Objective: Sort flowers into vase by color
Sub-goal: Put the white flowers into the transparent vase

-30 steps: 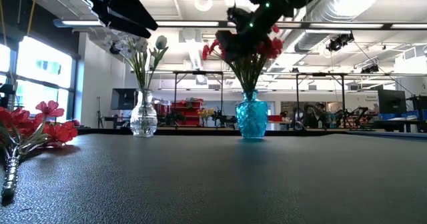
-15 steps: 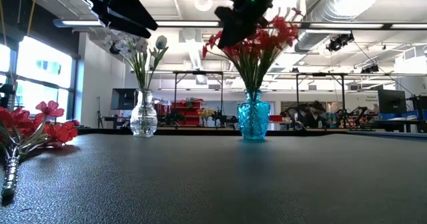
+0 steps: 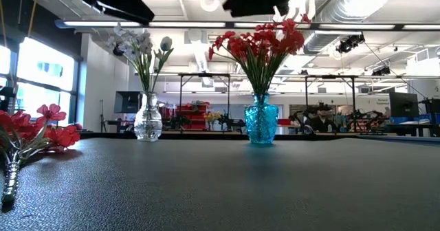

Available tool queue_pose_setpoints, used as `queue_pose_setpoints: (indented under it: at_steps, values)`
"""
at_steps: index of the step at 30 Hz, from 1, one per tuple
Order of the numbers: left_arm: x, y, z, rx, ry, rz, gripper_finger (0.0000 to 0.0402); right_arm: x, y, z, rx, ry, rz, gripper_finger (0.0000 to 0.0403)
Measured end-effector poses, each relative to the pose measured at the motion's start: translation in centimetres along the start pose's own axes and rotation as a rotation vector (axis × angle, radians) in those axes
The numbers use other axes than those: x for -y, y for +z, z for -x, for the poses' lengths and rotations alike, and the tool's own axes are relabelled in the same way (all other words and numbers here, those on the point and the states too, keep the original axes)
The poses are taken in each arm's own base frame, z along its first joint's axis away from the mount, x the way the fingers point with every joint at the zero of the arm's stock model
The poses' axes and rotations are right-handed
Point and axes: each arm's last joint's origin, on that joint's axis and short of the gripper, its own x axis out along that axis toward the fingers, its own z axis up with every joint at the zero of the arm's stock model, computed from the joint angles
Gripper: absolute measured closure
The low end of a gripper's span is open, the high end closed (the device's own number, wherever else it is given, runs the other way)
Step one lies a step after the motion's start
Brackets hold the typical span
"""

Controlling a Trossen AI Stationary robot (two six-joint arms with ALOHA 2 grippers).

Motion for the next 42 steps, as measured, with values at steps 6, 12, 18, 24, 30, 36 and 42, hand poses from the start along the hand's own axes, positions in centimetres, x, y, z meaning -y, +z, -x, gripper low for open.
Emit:
queue_pose_setpoints:
  at_steps: [6, 12, 18, 24, 30, 36, 42]
  values:
    - [0.9, -0.7, 0.6, -0.016, -0.019, 0.011, 0.0078, -2.9, -1.4, 0.4, 0.116, 0.119, 0.011, 0.0242]
    - [1.1, -2.5, 0.8, -0.273, -0.225, 0.217, 0.0078, -3.2, -2.3, -0.5, 0.087, 0.109, 0.044, 0.0242]
    - [1.5, -5.2, 1.9, -0.852, -0.284, 0.476, 0.0078, -3.4, -3.1, -0.8, 0.037, 0.111, 0.112, 0.0242]
    - [4.5, -7.8, 4.0, -1.235, -0.183, 0.592, 0.0078, -3.4, -3.8, -0.9, -0.022, 0.116, 0.128, 0.0242]
    - [7.9, -9.5, 6.6, -1.265, -0.069, 0.790, 0.0078, -3.6, -4.5, -0.8, -0.089, 0.181, 0.148, 0.0242]
    - [10.5, -11.1, 7.7, -1.263, 0.027, 0.956, 0.0078, -4.4, -5.1, -0.2, -0.135, 0.270, 0.184, 0.0242]
    - [11.3, -12.8, 7.1, -1.208, 0.189, 1.003, 0.0078, -5.2, -5.7, 0.5, -0.182, 0.298, 0.214, 0.0242]
